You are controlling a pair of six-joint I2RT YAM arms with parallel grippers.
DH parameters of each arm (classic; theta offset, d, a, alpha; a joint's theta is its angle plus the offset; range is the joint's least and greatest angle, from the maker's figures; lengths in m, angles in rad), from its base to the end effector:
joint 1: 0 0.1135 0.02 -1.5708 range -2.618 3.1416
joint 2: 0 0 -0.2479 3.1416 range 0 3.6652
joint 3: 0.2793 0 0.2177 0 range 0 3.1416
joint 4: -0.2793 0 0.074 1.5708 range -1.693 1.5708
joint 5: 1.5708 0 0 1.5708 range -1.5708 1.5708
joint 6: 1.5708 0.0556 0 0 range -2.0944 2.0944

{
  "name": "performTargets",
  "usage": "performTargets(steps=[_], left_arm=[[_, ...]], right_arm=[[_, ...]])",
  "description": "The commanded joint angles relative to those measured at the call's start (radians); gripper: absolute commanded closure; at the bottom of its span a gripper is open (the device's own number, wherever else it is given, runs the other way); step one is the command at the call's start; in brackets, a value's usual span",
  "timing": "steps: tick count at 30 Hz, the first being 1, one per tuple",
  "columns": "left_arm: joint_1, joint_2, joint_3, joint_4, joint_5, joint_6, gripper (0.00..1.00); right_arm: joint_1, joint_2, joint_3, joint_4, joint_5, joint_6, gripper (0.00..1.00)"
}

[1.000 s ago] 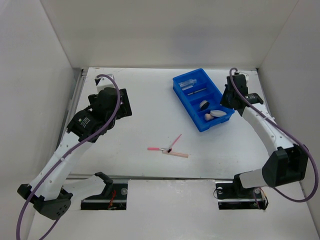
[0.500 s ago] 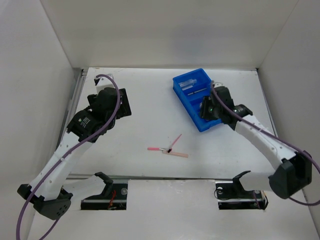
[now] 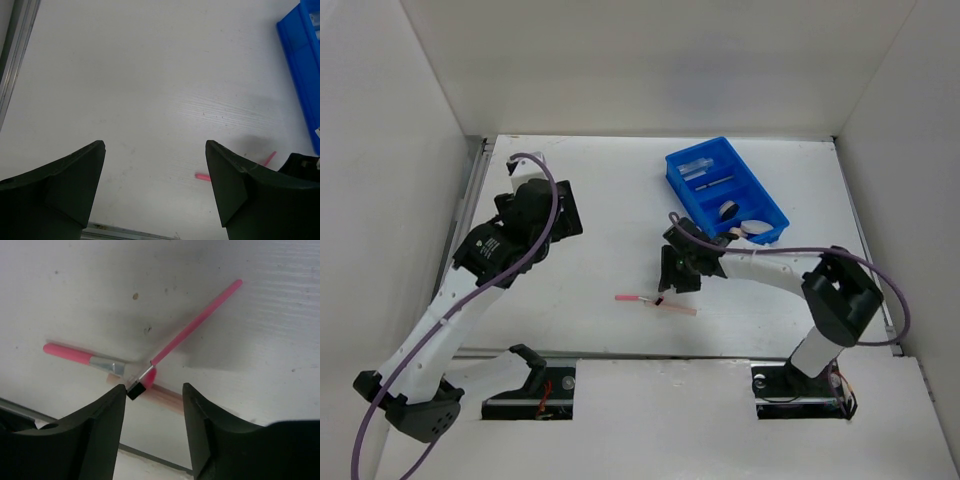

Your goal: Organize the makeup

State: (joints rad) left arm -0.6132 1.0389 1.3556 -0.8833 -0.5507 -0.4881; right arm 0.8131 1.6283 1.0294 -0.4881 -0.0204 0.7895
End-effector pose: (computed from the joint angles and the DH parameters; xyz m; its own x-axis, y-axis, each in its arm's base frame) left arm 0.1614 -0.0780 0.3842 -0.4484 -0.1731 -0.8769 -0.0916 0.9848 -0.1476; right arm 0.2062 0.2196 0.1779 -0.9487 0.0301 -0.3147 -0.0841 0.9356 0.3430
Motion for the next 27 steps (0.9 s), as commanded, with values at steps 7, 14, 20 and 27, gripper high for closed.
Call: performTargets(steps=[7, 14, 20, 27], left_arm=[[0.0, -0.063, -0.024, -0.019, -0.031, -0.006, 0.21], [0.0, -0.073, -0.024, -0.019, -0.04, 0.012, 0.21], [0.0, -0.073, -0.024, -0.019, -0.04, 0.022, 0.21], [0.0, -0.073, -0.024, -0.009, -0.049, 0.031, 0.21]], right_arm=[[0.006, 0.102, 0.098, 0.043, 0.062, 0.154, 0.5], [0.006, 0.174, 0.152, 0.022, 0.092, 0.154, 0.55], [0.006, 0.199, 0.161, -0.009, 0.131, 0.154, 0.64], [0.006, 0.239, 0.196, -0.044, 0.149, 0.154, 0.64]])
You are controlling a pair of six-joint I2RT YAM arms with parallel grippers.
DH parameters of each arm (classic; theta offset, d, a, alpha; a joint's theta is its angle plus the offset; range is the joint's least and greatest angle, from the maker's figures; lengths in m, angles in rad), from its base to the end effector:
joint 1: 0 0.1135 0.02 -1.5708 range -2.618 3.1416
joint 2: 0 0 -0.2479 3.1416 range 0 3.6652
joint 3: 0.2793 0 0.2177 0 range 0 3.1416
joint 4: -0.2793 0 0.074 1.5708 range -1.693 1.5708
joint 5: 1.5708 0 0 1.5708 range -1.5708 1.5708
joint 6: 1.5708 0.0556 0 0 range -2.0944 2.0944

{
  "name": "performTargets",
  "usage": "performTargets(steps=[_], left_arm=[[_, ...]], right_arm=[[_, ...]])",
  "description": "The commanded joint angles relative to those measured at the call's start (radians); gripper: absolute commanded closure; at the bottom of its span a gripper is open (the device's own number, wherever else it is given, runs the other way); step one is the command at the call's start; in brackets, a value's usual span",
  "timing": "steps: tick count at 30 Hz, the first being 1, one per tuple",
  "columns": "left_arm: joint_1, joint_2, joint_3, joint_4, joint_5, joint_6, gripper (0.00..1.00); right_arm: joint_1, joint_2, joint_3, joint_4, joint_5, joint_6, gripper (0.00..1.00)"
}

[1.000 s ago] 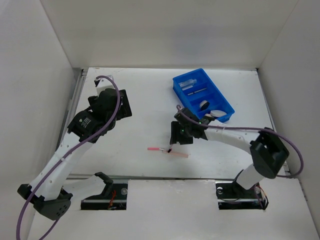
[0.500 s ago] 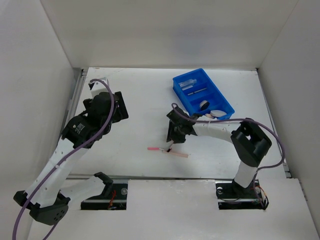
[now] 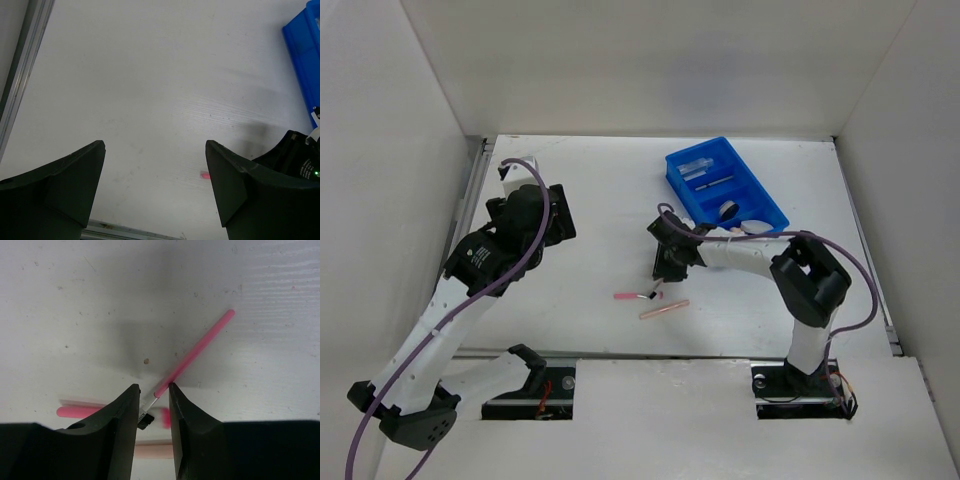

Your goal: Organize the makeup

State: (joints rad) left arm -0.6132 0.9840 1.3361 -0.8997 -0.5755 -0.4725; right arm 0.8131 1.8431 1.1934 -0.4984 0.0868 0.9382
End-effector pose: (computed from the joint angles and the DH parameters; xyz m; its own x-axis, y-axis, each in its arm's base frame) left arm 0.1495 -0.0682 0.3856 -0.4259 -0.1671 -0.8892 -0.1023 0.9854 -0.1362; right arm 0.2390 0.2456 0.1555 -0.9345 0.1813 -0.3063 0.0921 0.9544 0.2841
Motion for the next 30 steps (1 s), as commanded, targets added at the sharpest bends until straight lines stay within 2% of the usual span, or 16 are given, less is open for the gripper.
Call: performTargets(steps=[1, 7, 9, 13, 16, 20, 23, 25, 30], left_arm=[[0.0, -0.018, -0.005, 0.007, -0.024, 0.015, 0.21], [0.0, -0.018, -0.005, 0.018, -0.024, 0.034, 0.21], [0.0, -0.018, 0.006, 0.018, -0.034, 0.034, 0.21], [0.0, -0.018, 0.015, 0.018, -0.043, 0.044, 0.21], [0.0, -0.018, 0.015, 0.018, -0.043, 0.044, 0.21], [0.0, -0.018, 0.005, 0.018, -0.052, 0.044, 0.21], [0.0, -0.018, 0.005, 0.018, -0.052, 0.035, 0.21], [0.0, -0.018, 0.005, 0.018, -0.043, 0.035, 0.21], [0.0, -0.018, 0.005, 0.008, -0.043, 0.026, 0.21]], right_arm=[[0.006, 0.009, 0.032, -0.034, 0.053, 0.005, 0.64], [0.015, -0.102, 0.023, -0.008, 0.076, -0.051, 0.63], [0.043, -0.177, 0.023, -0.02, 0.12, -0.074, 0.57], [0.063, -0.296, -0.054, -0.04, 0.151, -0.192, 0.55], [0.072, -0.344, -0.145, -0.022, 0.082, -0.309, 0.53], [0.11, -0.344, -0.199, -0.012, 0.045, -0.514, 0.43], [0.161, -0.335, -0.209, 0.006, -0.001, -0.565, 0.41], [0.205, -0.325, -0.209, 0.017, 0.059, -0.575, 0.41], [0.238, -0.24, -0.155, 0.006, 0.059, -0.614, 0.41]])
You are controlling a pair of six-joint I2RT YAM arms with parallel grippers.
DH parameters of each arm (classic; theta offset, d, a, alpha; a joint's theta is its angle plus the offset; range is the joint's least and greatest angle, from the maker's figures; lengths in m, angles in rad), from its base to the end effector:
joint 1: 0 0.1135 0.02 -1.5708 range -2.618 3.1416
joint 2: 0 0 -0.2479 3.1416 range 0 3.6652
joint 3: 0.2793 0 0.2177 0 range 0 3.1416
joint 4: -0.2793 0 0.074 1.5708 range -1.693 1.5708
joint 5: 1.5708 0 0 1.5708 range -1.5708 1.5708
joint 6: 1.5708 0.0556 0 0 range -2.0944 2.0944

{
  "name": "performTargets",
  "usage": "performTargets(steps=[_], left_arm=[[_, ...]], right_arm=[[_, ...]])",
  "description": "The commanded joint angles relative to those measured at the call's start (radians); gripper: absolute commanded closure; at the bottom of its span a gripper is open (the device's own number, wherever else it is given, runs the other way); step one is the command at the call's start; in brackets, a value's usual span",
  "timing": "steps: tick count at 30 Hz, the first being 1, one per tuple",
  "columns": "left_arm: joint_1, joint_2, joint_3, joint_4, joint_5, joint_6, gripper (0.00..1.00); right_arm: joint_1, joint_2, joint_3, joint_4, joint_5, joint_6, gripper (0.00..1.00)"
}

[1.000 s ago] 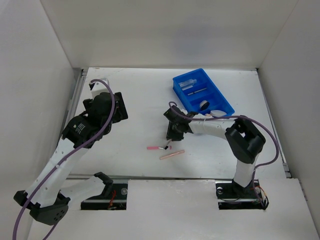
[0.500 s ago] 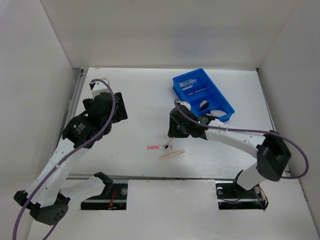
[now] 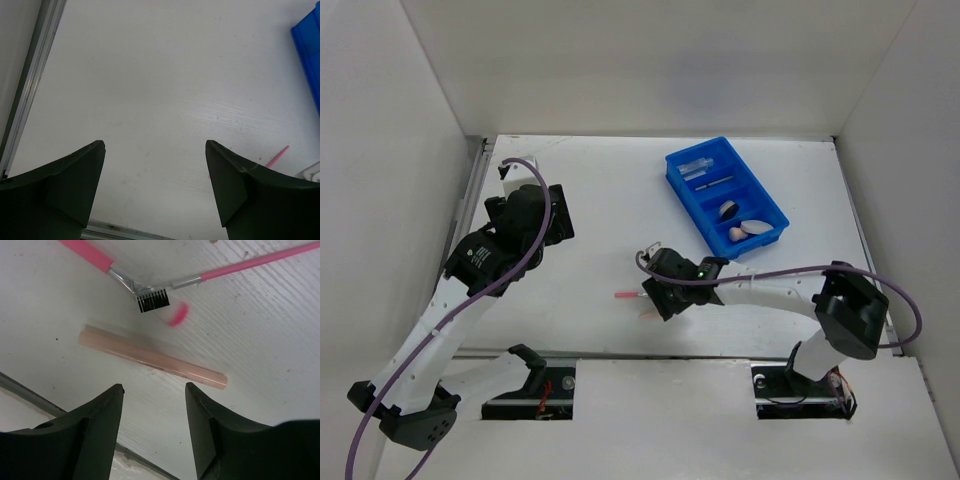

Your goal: Organize the makeup

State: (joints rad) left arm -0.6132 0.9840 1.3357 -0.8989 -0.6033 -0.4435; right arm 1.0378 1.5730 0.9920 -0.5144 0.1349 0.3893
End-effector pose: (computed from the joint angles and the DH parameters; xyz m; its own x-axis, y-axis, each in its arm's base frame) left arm 0.1497 -0.0667 0.3860 -0.4177 -0.1382 -0.8980 -0.1124 0.9886 -0.0998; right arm 0.1525 0.2438 0.1819 -0.7300 -0.4972 -0.4688 -0.5892 0.8055 0.0631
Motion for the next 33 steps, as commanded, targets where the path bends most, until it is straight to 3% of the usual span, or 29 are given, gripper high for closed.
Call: performTargets(steps=[1, 16, 20, 24, 30, 33], left_arm=[[0.0, -0.018, 0.016, 0.008, -0.015, -0.003, 0.21], [0.0, -0.018, 0.025, -0.011, -0.024, -0.012, 0.21], [0.0, -0.018, 0.025, -0.011, -0.024, -0.012, 0.21], [0.0, -0.018, 0.025, -0.011, -0.024, -0.012, 0.21], [0.0, -0.018, 0.025, -0.011, -0.024, -0.012, 0.21], [0.0, -0.018, 0.025, -0.011, -0.024, -0.012, 0.21]], right_arm=[[0.013, 0.041, 0.056, 0.022, 0.0, -0.085, 0.41], [0.067, 0.243, 0.185, -0.026, 0.104, -0.139, 0.32], [0.067, 0.272, 0.185, -0.026, 0.08, -0.139, 0.36], [0.067, 0.272, 0.163, -0.016, 0.02, -0.116, 0.52], [0.067, 0.272, 0.119, 0.016, -0.139, -0.098, 0.64], [0.067, 0.272, 0.105, 0.016, -0.149, -0.098, 0.71]])
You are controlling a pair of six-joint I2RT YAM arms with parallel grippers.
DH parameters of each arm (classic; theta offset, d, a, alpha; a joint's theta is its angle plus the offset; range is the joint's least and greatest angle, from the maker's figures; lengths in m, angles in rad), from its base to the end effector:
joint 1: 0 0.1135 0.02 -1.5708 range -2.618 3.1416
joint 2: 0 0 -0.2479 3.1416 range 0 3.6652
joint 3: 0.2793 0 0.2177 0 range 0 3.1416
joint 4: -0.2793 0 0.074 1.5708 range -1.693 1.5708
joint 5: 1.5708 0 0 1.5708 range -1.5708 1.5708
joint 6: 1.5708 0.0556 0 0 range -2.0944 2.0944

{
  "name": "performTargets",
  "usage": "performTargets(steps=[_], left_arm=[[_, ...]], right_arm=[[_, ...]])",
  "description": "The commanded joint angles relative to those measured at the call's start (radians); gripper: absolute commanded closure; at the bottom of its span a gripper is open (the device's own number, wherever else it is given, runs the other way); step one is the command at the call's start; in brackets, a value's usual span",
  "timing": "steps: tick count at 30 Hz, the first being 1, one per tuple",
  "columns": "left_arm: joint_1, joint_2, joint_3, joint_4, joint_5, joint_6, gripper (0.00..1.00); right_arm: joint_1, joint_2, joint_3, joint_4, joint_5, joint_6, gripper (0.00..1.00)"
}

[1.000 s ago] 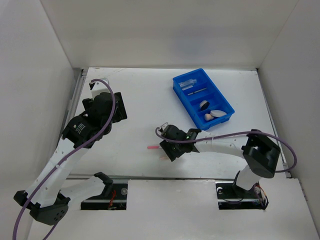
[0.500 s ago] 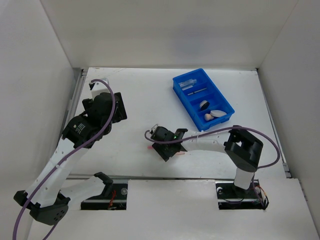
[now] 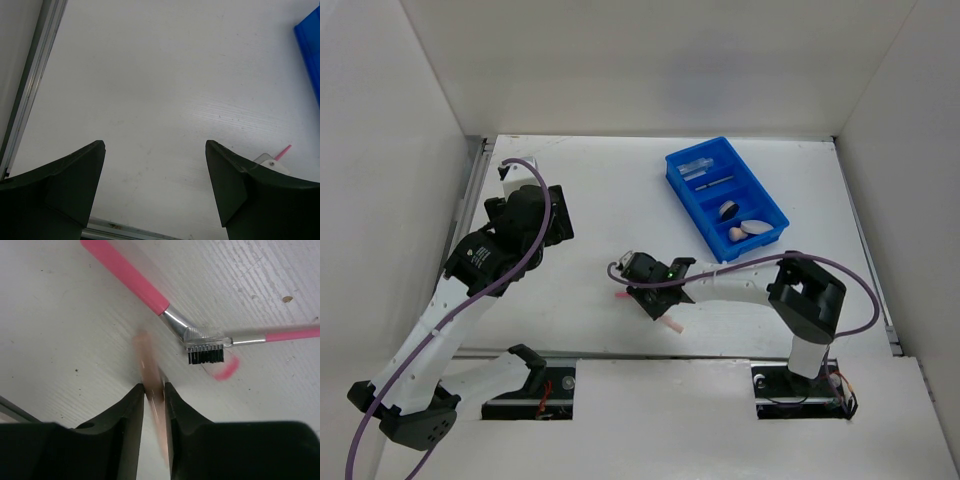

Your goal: Organize the makeup

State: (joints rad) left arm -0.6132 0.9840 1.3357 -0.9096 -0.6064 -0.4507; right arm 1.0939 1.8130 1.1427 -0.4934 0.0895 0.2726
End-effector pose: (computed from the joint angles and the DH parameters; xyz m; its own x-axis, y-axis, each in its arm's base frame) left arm 0.1491 -0.0662 0.3850 -0.4235 -0.1397 -0.8951 -0.1188 0.9881 -0.0980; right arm 0.1568 0.2926 0.1524 -0.6398 -0.6541 -0.4034 -0.7231 0.6902 0.0276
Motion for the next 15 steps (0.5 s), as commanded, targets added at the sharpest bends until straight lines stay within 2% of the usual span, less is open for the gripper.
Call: performTargets(steps=[1, 2, 6, 9, 14, 15], left_arm=[[0.0, -0.018, 0.025, 0.0, -0.021, -0.005, 0.21], [0.0, -0.018, 0.025, 0.0, -0.021, -0.005, 0.21], [0.0, -0.018, 0.025, 0.0, -0.021, -0.005, 0.21], [0.0, -0.018, 0.025, 0.0, -0.021, -0.005, 0.21], [0.0, -0.018, 0.034, 0.0, -0.021, -0.005, 0.21], [0.0, -0.018, 0.043, 0.0, -0.021, -0.005, 0.21]], right_arm=[[0.011, 0.032, -0.055, -0.005, -0.103, 0.019, 0.73], [0.011, 0.032, -0.055, -0.005, -0.103, 0.019, 0.8], [0.011, 0.008, -0.046, -0.019, -0.071, 0.019, 0.92], [0.02, -0.07, 0.012, -0.068, -0.062, 0.019, 0.97], [0.02, -0.233, 0.155, -0.194, 0.012, 0.022, 0.97], [-0.011, -0.248, 0.22, -0.212, 0.051, 0.036, 0.97]])
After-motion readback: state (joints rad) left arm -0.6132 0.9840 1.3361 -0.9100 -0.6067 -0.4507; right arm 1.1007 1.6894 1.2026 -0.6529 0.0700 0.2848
